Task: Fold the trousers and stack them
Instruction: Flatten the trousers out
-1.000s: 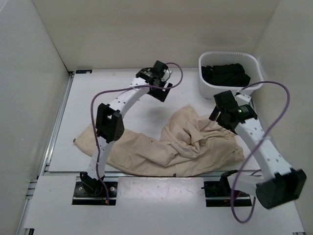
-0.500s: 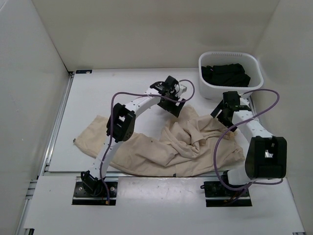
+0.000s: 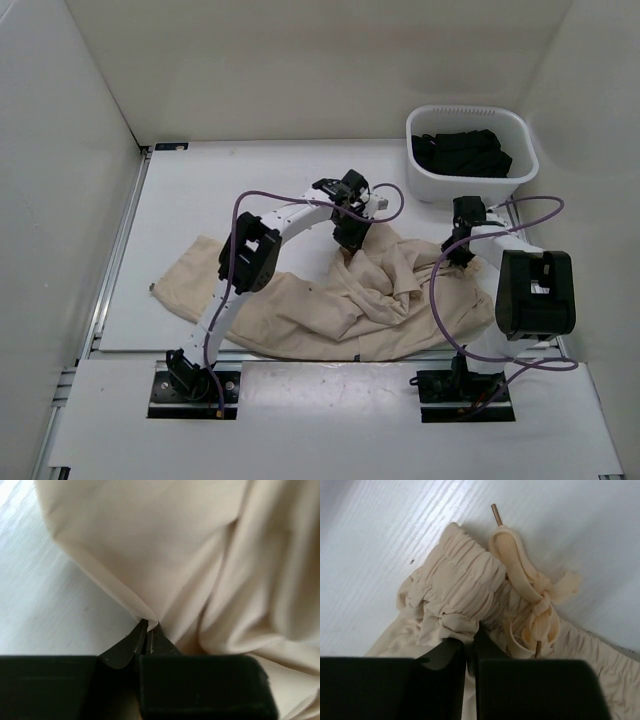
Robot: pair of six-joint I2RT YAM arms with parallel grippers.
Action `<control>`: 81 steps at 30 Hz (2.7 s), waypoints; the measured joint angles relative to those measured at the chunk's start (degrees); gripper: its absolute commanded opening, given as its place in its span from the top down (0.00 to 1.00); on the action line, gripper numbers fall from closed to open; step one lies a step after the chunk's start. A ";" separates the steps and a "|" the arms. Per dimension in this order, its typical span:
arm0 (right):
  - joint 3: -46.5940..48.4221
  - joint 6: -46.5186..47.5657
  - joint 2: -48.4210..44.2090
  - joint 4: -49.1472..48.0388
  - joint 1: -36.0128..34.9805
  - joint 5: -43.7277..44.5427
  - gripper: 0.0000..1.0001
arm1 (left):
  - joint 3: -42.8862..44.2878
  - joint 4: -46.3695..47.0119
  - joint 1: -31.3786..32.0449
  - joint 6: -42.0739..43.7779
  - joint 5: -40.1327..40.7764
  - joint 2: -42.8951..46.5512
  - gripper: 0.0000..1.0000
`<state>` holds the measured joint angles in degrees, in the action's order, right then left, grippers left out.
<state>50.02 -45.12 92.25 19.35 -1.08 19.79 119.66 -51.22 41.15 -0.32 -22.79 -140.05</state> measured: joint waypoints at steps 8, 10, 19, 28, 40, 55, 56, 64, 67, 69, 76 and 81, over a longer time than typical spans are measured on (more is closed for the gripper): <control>-0.39 -2.05 -1.33 4.31 1.55 3.74 1.00 | -7.50 -2.38 -9.11 0.13 22.14 10.71 0.86; -1.70 -2.05 -3.32 5.95 1.90 5.16 1.00 | -10.43 -2.10 -15.67 0.11 27.65 16.87 0.86; -3.87 0.35 -12.96 12.94 -0.39 8.52 1.00 | -28.70 -1.62 -33.90 -0.02 47.95 47.39 0.86; 0.74 2.64 -23.02 21.84 -2.82 10.60 1.00 | -35.78 -6.19 -37.57 0.07 57.20 51.58 0.86; 16.96 5.46 -3.15 21.42 -3.50 11.19 0.73 | -2.27 -5.79 -39.74 0.02 55.80 20.81 0.52; 24.09 11.08 -10.10 30.40 -2.40 11.23 0.12 | -9.49 0.28 -51.93 0.42 55.52 20.02 0.00; 22.49 11.08 -12.72 31.32 -1.88 10.45 0.12 | -13.94 0.24 -53.96 0.46 54.66 25.59 0.00; -0.98 9.97 -22.51 36.26 2.10 -1.16 0.11 | -43.32 -1.20 -66.73 0.33 47.69 50.64 0.00; -6.40 9.84 -22.51 32.81 2.10 -6.10 0.11 | -45.35 -1.66 -67.34 0.35 43.32 47.52 0.00; -7.65 9.75 -22.51 29.92 2.10 -8.52 0.11 | -44.68 -1.60 -67.23 0.37 41.29 44.92 0.00; -7.72 9.77 -27.10 19.56 1.88 -10.12 0.11 | -31.30 -1.88 -65.18 0.37 40.06 35.91 0.00; -7.50 8.96 -21.31 11.08 1.81 -11.47 0.13 | -27.23 -1.79 -62.51 0.37 41.00 35.85 0.00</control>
<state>42.52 -36.16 70.94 30.44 0.73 8.32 92.42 -53.01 -21.37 0.05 18.22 -104.20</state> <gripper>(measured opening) 0.890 0.998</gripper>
